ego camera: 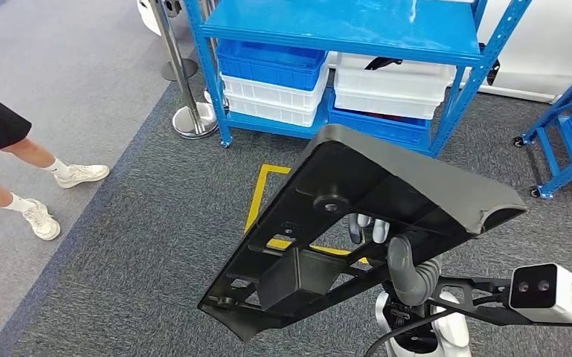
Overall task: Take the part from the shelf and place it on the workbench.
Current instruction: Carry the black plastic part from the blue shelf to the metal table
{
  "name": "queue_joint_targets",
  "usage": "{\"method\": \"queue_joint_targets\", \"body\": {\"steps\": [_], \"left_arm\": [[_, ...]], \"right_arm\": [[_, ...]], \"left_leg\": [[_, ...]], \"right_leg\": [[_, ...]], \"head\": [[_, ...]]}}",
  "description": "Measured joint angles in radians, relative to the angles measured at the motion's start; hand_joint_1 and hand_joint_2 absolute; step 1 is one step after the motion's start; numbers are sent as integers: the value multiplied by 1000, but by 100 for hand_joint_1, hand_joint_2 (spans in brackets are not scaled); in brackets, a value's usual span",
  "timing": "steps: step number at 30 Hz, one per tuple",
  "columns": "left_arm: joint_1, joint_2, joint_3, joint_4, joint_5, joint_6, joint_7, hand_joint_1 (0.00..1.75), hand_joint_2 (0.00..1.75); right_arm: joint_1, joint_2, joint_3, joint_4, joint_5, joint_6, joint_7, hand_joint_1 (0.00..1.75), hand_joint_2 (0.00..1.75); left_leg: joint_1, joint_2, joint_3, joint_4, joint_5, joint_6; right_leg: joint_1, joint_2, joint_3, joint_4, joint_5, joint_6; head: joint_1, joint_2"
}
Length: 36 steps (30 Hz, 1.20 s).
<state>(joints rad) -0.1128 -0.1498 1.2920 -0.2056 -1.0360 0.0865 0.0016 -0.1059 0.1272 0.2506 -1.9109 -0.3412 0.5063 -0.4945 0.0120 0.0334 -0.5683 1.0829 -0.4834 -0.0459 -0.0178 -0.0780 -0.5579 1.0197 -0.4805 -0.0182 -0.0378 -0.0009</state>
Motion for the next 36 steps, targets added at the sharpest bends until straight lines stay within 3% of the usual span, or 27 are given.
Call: {"method": "queue_joint_targets", "body": {"steps": [2, 4, 5, 7, 9, 10, 11, 12, 13, 15, 16, 18, 20, 22, 24, 26, 27, 28, 29, 31, 32, 33, 35, 36], "left_arm": [[-2, 1, 0, 0, -1, 0, -2, 0, 175], [-1, 2, 0, 0, -1, 0, -2, 0, 175], [0, 2, 0, 0, -1, 0, -2, 0, 175], [0, 2, -1, 0, -1, -1, -2, 0, 175], [-2, 2, -1, 0, -1, -2, -3, 0, 175], [-2, 2, -2, 0, -1, -3, -3, 0, 175], [-1, 2, -2, 0, -2, -3, -3, 0, 175], [0, 2, -3, 0, -2, -3, -3, 0, 175], [0, 2, -3, 0, -2, -3, -4, 0, 175], [-1, 2, -4, 0, -1, -3, -5, 0, 175], [-2, 2, -4, 0, -1, -3, -6, 0, 175], [-4, 2, -5, 0, -1, -2, -7, 0, 175], [-1, 4, -5, 0, -1, -1, -7, 0, 175], [0, 6, -5, 0, 0, -1, -7, 0, 175], [-4, 7, -5, 0, 0, -1, -8, 0, 175], [-5, 7, -6, 0, 0, 0, -10, 0, 175], [-4, 7, -6, 0, 0, 0, -10, 0, 175], [-3, 7, -6, 0, 0, 0, -11, 0, 175], [-3, 7, -6, 0, 0, 0, -11, 0, 175], [-5, 9, -6, 0, 0, 0, -11, 0, 175], [-6, 10, -6, 0, 0, 0, -12, 0, 175], [-8, 10, -6, 0, 0, 0, -12, 0, 175], [-6, 11, -6, 0, 0, 1, -13, 0, 175], [-5, 11, -6, 0, -1, 2, -15, 0, 175]], "right_arm": [[0, 0, -1, -3, 1, 0, 0, 175, 175], [0, 0, -3, -4, 2, 0, 0, 175, 175], [0, 1, -3, -5, 2, 0, 0, 175, 175], [0, 0, -4, -7, 2, 0, 0, 175, 175], [1, 0, -6, -8, 3, 0, 1, 175, 175], [2, 0, -6, -9, 3, 0, 1, 175, 175], [3, 0, -7, -9, 3, 0, 1, 175, 175], [4, 0, -7, -9, 3, 0, 2, 175, 175], [4, 0, -7, -9, 4, 0, 2, 175, 175], [4, 0, -7, -11, 4, 1, 3, 175, 175], [5, 0, -7, -13, 4, 1, 3, 175, 175], [8, 0, -7, -17, 4, 5, 4, 175, 175], [9, 1, -8, -20, 4, 11, 6, 175, 175], [8, 4, -8, -24, 3, 15, 6, 175, 175], [9, 6, -9, -27, 3, 17, 6, 175, 175], [10, 6, -10, -29, 2, 17, 7, 175, 175], [11, 6, -10, -29, 2, 18, 7, 175, 175], [11, 6, -11, -29, 2, 18, 7, 175, 175], [11, 7, -11, -29, 2, 18, 7, 175, 175], [10, 7, -11, -30, 2, 18, 7, 175, 175], [10, 7, -11, -31, 2, 18, 7, 175, 175], [10, 7, -11, -32, 2, 18, 7, 175, 175], [10, 7, -12, -32, 1, 19, 7, 175, 175], [10, 7, -12, -33, 1, 20, 8, 175, 175]], "left_leg": [[-8, 23, 38, -73, 13, 16], [-10, 11, 31, -81, 17, 33], [-8, 2, 30, -87, 21, 41], [-2, -16, 26, -95, 32, 56], [-3, -34, 16, -95, 40, 64], [-4, -45, 12, -93, 42, 65], [-5, -57, 8, -91, 44, 65], [-6, -69, 5, -89, 46, 64], [-7, -82, 4, -85, 46, 63], [-7, -105, -2, -75, 45, 58], [-7, -116, -8, -69, 45, 53], [-5, -135, -22, -64, 49, 40], [-2, -145, -30, -63, 52, 27], [-5, -106, -48, -27, 28, 17], [-6, -56, -97, 82, -33, 10], [-3, -42, -148, 197, -79, 6], [-2, -40, -152, 212, -77, 5], [-1, -37, -136, 187, -57, 6], [-2, -28, -101, 125, -25, 10], [-11, 11, -26, -14, 21, 25], [-16, 24, -7, -54, 30, 33], [-20, 29, -2, -71, 30, 39], [-19, 8, -3, -78, 37, 49], [-15, -2, -1, -85, 42, 54]], "right_leg": [[4, -16, -1, 3, 1, 9], [6, -31, -1, 2, 4, 20], [6, -26, -2, 6, 1, 26], [4, 15, -23, 55, -38, 34], [2, 60, -78, 177, -109, 36], [2, 68, -105, 237, -133, 35], [3, 72, -121, 273, -139, 34], [3, 73, -119, 269, -125, 32], [3, 77, -97, 228, -93, 30], [1, 115, -34, 97, -30, 24], [-1, 136, -14, 50, -15, 23], [1, 158, -6, 21, -14, 20], [0, 138, -7, 17, -9, 11], [-3, 112, -5, 10, -4, 0], [-1, 84, -5, 9, -4, -7], [2, 56, -6, 9, -5, -9], [3, 43, -6, 9, -5, -9], [5, 31, -6, 9, -6, -9], [6, 21, -4, 9, -6, -8], [9, 2, -1, 9, -8, -5], [11, -6, -1, 9, -9, -1], [12, -15, 0, 9, -9, 3], [13, -28, 3, 6, -10, 14], [12, -19, 3, 11, -16, 20]], "head": [[1, 0], [2, 0], [2, 0], [3, 0], [4, 0], [4, 0], [4, 0], [4, 0], [4, 0], [4, 0], [4, 0], [4, 0], [4, 0], [0, 0], [-5, 0], [-5, 0], [-5, 0], [-5, 0], [-5, 0], [-5, 0], [-5, 0], [-5, 0], [-4, 0], [-4, 0]]}}
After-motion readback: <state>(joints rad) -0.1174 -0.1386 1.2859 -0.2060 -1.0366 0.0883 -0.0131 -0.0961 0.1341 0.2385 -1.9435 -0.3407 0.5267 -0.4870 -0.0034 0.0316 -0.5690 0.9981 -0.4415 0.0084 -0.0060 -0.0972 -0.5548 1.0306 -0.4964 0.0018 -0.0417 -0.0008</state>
